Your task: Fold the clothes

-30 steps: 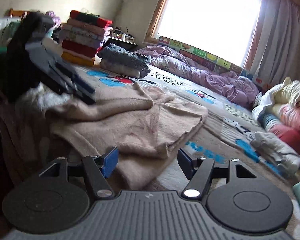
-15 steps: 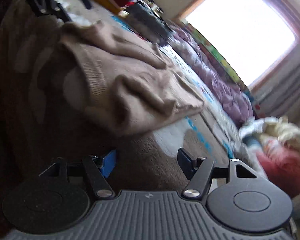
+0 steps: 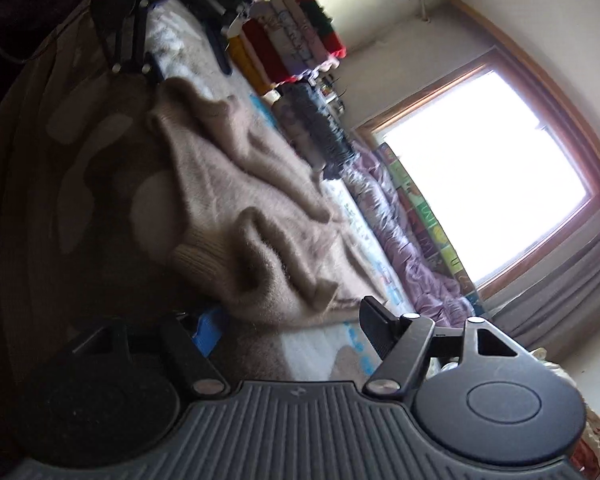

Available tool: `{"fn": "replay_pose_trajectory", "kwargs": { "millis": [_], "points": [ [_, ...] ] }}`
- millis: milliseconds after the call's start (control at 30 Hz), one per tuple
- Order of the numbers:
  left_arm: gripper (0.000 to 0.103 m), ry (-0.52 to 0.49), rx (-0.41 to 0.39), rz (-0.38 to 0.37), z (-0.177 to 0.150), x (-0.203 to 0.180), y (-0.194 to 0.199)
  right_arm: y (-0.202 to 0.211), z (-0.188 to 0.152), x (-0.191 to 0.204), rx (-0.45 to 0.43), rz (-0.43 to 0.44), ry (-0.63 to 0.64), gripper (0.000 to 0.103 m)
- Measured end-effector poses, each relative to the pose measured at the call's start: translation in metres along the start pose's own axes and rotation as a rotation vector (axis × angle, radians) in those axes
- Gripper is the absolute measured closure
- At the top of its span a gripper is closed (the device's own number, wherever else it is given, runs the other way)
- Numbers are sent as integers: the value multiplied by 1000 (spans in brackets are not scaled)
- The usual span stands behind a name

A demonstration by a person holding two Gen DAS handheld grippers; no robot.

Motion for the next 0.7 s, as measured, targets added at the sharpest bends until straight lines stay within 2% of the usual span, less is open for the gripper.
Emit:
{"fn": "replay_pose_trajectory", "kwargs": {
  "millis": [167, 233, 433, 533, 567, 600, 633, 667, 700],
  "points": [
    [44, -91, -41, 17, -2, 6, -12, -9, -7, 0, -33, -4, 26, 31],
    [40, -114, -58, 15, -2, 10, -16, -14, -9, 0, -49, 3, 27, 31],
    [25, -77, -115, -16, -2, 27, -26, -31, -10, 0, -111, 13, 46, 31],
    [24, -95, -108, -49, 3, 32, -30, -39, -10, 2, -151, 33, 59, 31],
    [26, -117, -104, -57, 6, 32, -29, -41, -8, 2, -153, 51, 53, 31],
    [36, -142, -99, -64, 9, 32, -28, -43, -7, 2, -155, 68, 48, 32],
    [47, -162, -94, -76, 11, 32, -26, -45, -6, 3, -158, 86, 42, 38],
    [50, -180, -88, -91, 13, 32, -26, -46, -4, 3, -160, 103, 36, 45],
    [55, -190, -76, -110, 14, 31, -27, -48, -3, 4, -159, 121, 32, 62]
  ]
}}
Point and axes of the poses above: each gripper's, at about its wrist camera, not at the fingertips, and y roughly against the way its jaws point, x to its left, z to its top, the point moved 5 cm from there along -y, roughly the way its jaws point, and after that the axes turned 15 degrees about -z, right-handed, at the moved point
